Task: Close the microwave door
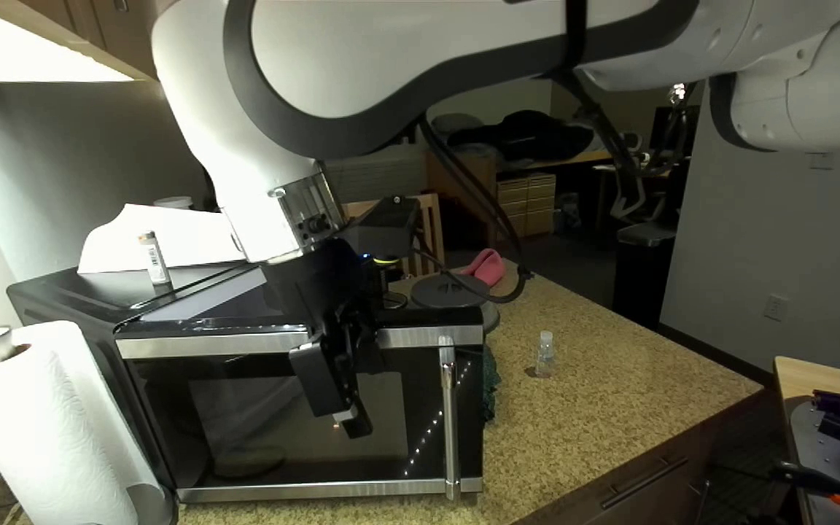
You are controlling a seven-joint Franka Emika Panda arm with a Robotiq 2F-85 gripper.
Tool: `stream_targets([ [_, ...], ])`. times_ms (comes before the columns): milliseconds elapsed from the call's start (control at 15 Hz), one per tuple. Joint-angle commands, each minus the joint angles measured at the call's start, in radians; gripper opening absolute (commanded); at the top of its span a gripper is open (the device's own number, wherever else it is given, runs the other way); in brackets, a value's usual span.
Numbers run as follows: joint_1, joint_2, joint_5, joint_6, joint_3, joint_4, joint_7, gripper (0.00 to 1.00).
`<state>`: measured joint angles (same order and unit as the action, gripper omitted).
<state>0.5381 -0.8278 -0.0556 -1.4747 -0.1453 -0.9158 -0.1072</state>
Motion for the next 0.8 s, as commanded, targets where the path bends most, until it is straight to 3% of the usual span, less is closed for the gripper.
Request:
stream_targets([
  [0,-0.012,-0.023,0.003,0.007,0.012,0.033,-0.007,1.0],
  [733,-0.09,-0.013,0.018,0.004,0.041,0.028,-0.018,1.0],
])
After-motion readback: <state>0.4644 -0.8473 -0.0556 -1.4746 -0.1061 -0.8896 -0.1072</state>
